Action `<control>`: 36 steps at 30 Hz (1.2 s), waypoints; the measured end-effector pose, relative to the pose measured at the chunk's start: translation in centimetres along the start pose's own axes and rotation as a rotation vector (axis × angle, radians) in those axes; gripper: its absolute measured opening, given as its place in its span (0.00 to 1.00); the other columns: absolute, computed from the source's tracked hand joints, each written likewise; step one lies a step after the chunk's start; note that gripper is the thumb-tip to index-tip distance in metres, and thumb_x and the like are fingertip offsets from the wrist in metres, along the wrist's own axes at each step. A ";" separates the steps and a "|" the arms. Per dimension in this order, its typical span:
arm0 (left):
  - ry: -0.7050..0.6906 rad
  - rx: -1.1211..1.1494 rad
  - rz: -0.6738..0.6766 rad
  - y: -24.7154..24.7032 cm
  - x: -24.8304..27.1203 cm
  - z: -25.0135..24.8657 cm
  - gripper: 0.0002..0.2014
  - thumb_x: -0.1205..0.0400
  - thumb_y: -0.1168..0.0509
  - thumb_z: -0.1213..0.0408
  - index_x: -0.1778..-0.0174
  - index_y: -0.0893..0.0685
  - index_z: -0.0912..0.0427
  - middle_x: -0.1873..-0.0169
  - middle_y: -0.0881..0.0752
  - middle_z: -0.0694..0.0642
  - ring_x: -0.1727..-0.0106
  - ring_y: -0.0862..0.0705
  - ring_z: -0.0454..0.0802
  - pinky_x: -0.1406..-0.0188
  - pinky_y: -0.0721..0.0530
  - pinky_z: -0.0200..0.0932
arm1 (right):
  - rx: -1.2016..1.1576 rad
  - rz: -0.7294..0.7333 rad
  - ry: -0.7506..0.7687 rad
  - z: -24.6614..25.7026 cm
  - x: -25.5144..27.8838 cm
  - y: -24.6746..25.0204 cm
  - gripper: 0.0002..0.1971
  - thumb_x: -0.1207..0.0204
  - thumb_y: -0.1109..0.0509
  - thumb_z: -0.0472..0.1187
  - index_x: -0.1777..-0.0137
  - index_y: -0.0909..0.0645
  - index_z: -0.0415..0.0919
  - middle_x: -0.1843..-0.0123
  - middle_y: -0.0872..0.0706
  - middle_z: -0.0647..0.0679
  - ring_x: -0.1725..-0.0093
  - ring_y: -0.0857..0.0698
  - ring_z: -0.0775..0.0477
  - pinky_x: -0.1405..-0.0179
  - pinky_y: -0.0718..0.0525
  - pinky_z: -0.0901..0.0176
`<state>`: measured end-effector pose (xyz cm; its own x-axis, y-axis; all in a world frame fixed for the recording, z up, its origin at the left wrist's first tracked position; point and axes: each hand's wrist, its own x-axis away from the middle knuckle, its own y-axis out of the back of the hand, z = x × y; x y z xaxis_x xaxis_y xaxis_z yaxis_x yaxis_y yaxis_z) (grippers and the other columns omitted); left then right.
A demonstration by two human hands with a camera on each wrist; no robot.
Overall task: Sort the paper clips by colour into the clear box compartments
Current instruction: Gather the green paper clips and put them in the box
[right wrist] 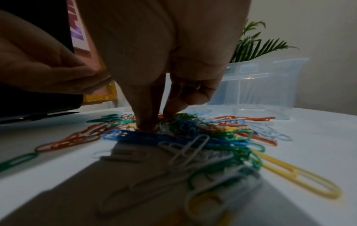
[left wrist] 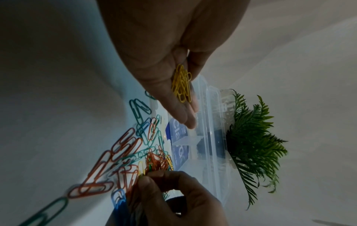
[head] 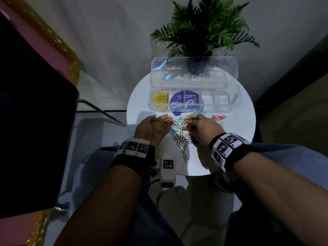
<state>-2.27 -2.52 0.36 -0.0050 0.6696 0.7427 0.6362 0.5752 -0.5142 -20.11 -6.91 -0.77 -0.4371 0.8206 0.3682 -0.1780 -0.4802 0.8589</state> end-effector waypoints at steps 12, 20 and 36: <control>0.005 -0.020 0.006 -0.2 -0.1 0.0 0.21 0.13 0.53 0.60 0.55 0.17 0.67 0.68 0.09 0.60 0.68 0.10 0.50 0.65 0.12 0.38 | -0.010 -0.007 -0.020 0.5 -0.1 -1.0 0.10 0.27 0.30 0.39 0.51 0.14 0.35 0.40 0.26 0.42 0.49 0.17 0.39 0.48 0.17 0.50; -0.003 -0.024 -0.003 -0.5 0.1 0.0 0.21 0.13 0.54 0.60 0.54 0.18 0.67 0.69 0.10 0.60 0.70 0.10 0.50 0.66 0.13 0.38 | -0.013 0.054 -0.019 0.3 0.2 -0.9 0.14 0.25 0.32 0.42 0.42 0.21 0.37 0.37 0.28 0.41 0.45 0.18 0.40 0.46 0.20 0.53; 0.011 -0.017 0.018 -0.8 -0.1 0.1 0.21 0.13 0.54 0.60 0.56 0.18 0.66 0.69 0.10 0.59 0.69 0.10 0.48 0.66 0.13 0.37 | 0.015 0.038 0.003 0.5 -0.3 -1.1 0.12 0.25 0.30 0.45 0.47 0.17 0.38 0.38 0.27 0.42 0.46 0.18 0.39 0.46 0.18 0.51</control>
<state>-2.84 -2.99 0.66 0.0154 0.6745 0.7381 0.6489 0.5549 -0.5206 -19.32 -6.47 -1.68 -0.4456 0.8012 0.3994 -0.1483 -0.5061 0.8496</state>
